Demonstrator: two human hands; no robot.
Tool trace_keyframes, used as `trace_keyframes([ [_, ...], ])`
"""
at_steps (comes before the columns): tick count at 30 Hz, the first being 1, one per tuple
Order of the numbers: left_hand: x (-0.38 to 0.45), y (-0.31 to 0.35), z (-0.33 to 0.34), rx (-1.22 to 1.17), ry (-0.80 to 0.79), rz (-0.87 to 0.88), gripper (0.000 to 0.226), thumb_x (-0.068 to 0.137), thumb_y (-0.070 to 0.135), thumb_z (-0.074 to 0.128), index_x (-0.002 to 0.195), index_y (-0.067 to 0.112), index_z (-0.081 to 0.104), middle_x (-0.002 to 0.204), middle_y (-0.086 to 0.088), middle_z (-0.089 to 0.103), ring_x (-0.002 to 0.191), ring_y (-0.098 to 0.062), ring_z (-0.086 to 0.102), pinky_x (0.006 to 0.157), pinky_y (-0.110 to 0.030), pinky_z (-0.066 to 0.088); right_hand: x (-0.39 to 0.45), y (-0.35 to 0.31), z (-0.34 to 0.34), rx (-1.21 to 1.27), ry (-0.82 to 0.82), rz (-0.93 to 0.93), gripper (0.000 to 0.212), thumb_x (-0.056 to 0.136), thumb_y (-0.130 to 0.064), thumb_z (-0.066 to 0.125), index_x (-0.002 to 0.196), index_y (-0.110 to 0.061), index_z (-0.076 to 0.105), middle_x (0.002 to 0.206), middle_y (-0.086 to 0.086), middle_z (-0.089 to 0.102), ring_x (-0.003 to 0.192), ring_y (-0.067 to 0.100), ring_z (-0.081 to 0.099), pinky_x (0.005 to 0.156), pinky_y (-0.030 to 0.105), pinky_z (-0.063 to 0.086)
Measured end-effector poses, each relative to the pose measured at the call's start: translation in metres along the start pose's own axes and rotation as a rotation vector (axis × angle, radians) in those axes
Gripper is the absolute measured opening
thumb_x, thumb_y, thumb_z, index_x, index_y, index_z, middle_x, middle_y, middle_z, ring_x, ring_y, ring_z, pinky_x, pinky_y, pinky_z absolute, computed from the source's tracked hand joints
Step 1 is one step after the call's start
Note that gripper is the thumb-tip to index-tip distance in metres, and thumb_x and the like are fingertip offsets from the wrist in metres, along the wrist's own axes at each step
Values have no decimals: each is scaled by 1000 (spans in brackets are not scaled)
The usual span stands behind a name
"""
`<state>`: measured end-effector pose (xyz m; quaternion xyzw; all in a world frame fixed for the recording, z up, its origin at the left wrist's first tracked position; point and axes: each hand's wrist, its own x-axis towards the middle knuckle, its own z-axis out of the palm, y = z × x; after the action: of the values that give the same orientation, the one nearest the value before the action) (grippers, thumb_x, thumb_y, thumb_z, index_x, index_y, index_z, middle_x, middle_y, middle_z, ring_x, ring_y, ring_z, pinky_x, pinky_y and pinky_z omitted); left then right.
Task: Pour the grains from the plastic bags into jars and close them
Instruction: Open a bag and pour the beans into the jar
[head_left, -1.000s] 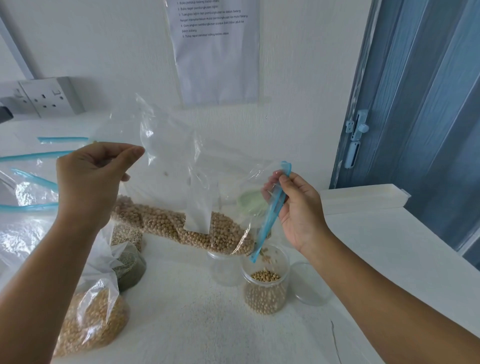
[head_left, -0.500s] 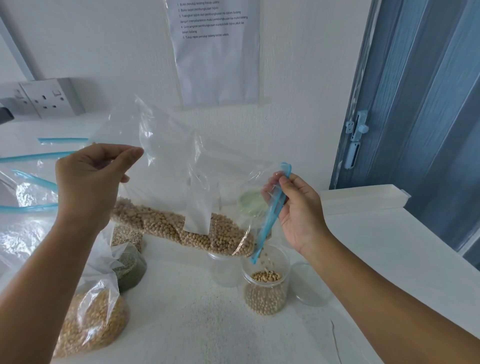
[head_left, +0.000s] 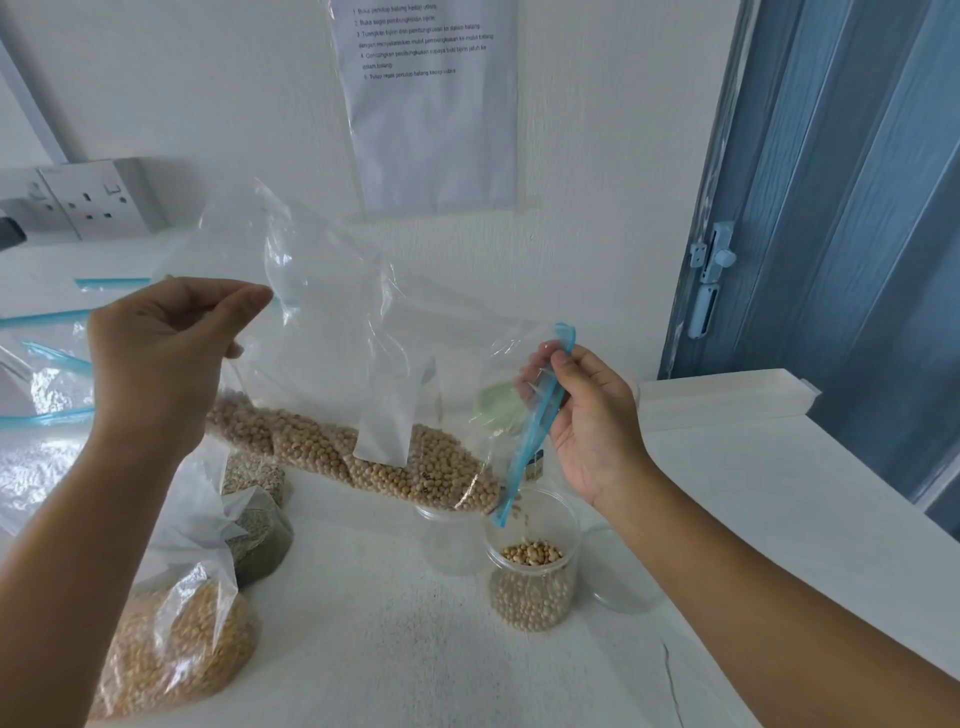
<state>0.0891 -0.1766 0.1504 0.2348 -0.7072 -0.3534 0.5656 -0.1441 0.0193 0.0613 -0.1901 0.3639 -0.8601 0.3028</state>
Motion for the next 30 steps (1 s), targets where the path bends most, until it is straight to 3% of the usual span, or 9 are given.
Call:
trace_keyframes([
  [7, 1, -2, 0, -5, -1, 13, 10, 84, 31, 86, 91, 31, 78, 69, 19, 72, 55, -3, 56, 59, -14, 49, -3, 1, 0, 1, 5, 4, 18, 107, -4, 49, 101, -4, 67, 92, 8, 67, 87, 19, 67, 92, 36, 60],
  [13, 1, -6, 1, -24, -11, 14, 9, 82, 35, 87, 81, 40, 80, 71, 16, 73, 56, -6, 56, 60, -17, 50, -4, 0, -2, 2, 6, 1, 20, 107, -4, 49, 100, -5, 67, 92, 8, 67, 86, 18, 68, 91, 35, 60],
  [27, -3, -2, 5, 6, -7, 19, 11, 85, 30, 85, 93, 29, 78, 73, 19, 74, 56, -4, 56, 60, -15, 50, -7, 0, -5, -11, 17, -4, 19, 107, -4, 49, 100, -5, 67, 92, 8, 66, 85, 17, 68, 91, 35, 61],
  [30, -4, -2, 6, 23, 10, 21, 17, 86, 28, 84, 100, 20, 78, 69, 20, 72, 54, -3, 55, 59, -13, 49, -6, 0, -5, -11, 22, -3, 18, 107, -4, 49, 102, -4, 67, 92, 9, 66, 85, 18, 68, 92, 37, 60],
])
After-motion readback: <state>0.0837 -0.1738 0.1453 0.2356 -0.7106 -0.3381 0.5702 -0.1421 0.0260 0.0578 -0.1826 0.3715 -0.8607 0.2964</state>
